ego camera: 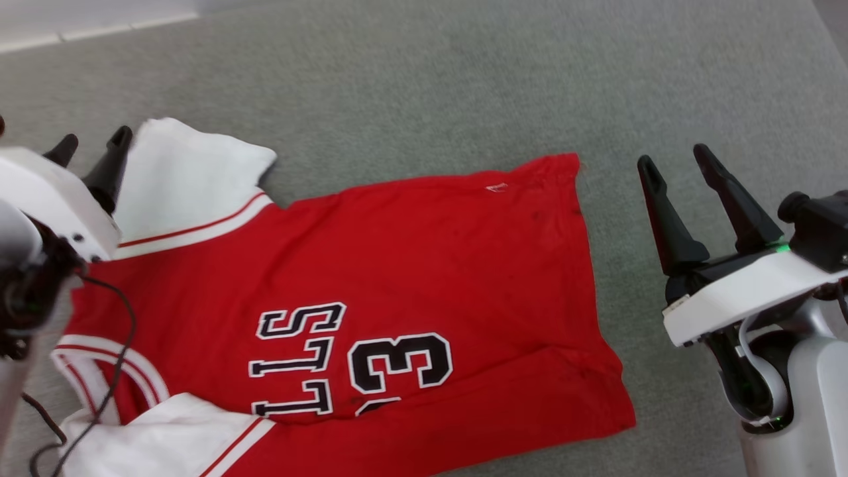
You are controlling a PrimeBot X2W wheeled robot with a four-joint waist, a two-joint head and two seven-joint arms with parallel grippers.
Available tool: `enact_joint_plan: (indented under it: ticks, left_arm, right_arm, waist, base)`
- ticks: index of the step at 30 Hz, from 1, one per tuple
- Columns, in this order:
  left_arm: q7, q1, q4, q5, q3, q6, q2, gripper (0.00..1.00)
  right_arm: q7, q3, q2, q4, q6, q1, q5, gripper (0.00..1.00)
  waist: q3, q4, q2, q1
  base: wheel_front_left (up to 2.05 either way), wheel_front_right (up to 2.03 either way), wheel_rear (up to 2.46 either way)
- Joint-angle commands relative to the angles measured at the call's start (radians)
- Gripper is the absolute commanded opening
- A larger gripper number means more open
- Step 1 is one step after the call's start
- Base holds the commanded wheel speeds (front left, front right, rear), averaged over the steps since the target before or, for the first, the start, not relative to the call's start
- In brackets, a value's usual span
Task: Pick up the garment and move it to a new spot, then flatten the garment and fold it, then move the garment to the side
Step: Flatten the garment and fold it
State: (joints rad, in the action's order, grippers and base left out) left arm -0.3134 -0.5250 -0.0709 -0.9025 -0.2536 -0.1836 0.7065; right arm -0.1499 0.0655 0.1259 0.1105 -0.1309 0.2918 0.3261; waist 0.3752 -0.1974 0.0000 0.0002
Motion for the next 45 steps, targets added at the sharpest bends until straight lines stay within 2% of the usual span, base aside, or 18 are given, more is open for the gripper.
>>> enact_joint_plan:
  ticks: [1,4,9,16,18,19,20,22,27,33,38,45]
  left_arm:
    - [-0.067,-0.053,-0.038,-0.023,-0.012,0.027,0.023,1.00]
    - [-0.207,-0.133,-0.100,-0.063,-0.035,0.060,0.057,1.00]
    - [-0.383,-0.234,-0.181,-0.084,-0.070,0.072,0.105,1.00]
    - [-0.571,-0.287,-0.254,-0.107,-0.108,0.039,0.141,1.00]
    - [-0.630,-0.279,-0.268,-0.110,-0.135,0.019,0.134,1.00]
    - [-0.654,-0.272,-0.272,-0.111,-0.146,0.006,0.129,0.85]
    - [-0.679,-0.265,-0.276,-0.118,-0.157,-0.006,0.119,0.47]
    - [-0.693,-0.260,-0.272,-0.117,-0.166,-0.024,0.103,0.00]
    - [-0.657,-0.250,-0.273,-0.112,-0.154,-0.047,0.095,0.00]
    - [-0.563,-0.281,-0.262,-0.120,-0.105,-0.042,0.079,0.00]
    - [-0.501,-0.317,-0.226,-0.118,-0.087,-0.016,0.053,0.00]
    - [-0.451,-0.359,-0.166,-0.092,-0.115,0.029,0.013,0.00]
  right_arm:
    - [0.011,0.010,0.001,-0.008,0.000,0.026,0.007,1.00]
    - [0.020,0.027,-0.005,-0.029,0.000,0.041,0.018,1.00]
    - [0.042,0.046,-0.015,-0.063,0.000,0.054,0.038,1.00]
    - [0.066,0.055,-0.022,-0.100,0.000,0.057,0.063,1.00]
    - [0.069,0.051,-0.023,-0.109,0.000,0.054,0.072,1.00]
    - [0.070,0.051,-0.023,-0.114,0.000,0.053,0.075,1.00]
    - [0.072,0.049,-0.024,-0.118,0.000,0.054,0.081,1.00]
    - [0.064,0.052,-0.025,-0.129,0.000,0.056,0.095,1.00]
    - [0.026,0.077,0.009,-0.158,0.001,0.072,0.157,1.00]
    - [-0.074,0.096,0.050,-0.256,0.000,0.129,0.251,1.00]
    - [-0.171,0.109,0.100,-0.371,0.000,0.221,0.302,1.00]
    - [-0.308,0.172,0.157,-0.481,0.000,0.359,0.332,1.00]
  waist:
    - [0.074,-0.055,0.0000,-0.0002]
    - [0.095,-0.075,0.0000,-0.0002]
    - [0.126,-0.108,0.0000,-0.0002]
    - [0.165,-0.146,0.0000,-0.0002]
    - [0.169,-0.150,0.0000,-0.0002]
    - [0.170,-0.152,0.0000,-0.0002]
    - [0.170,-0.153,0.0000,-0.0002]
    - [0.169,-0.154,0.0000,-0.0002]
    - [0.152,-0.148,0.0000,-0.0002]
    - [0.114,-0.108,0.0000,-0.0002]
    - [0.091,-0.043,0.0000,-0.0002]
    - [0.098,0.051,0.0000,-0.0002]
  base:
    - [0.00,0.00,0.00]
    - [0.00,0.00,0.00]
    - [0.00,0.00,0.00]
    - [0.00,0.00,0.00]
    - [0.00,0.00,0.00]
    - [0.00,0.00,0.00]
    - [0.00,0.00,0.00]
    - [0.00,0.00,0.00]
    - [0.00,0.00,0.00]
    - [0.00,0.00,0.00]
    - [0.00,0.00,0.00]
    - [0.00,0.00,0.00]
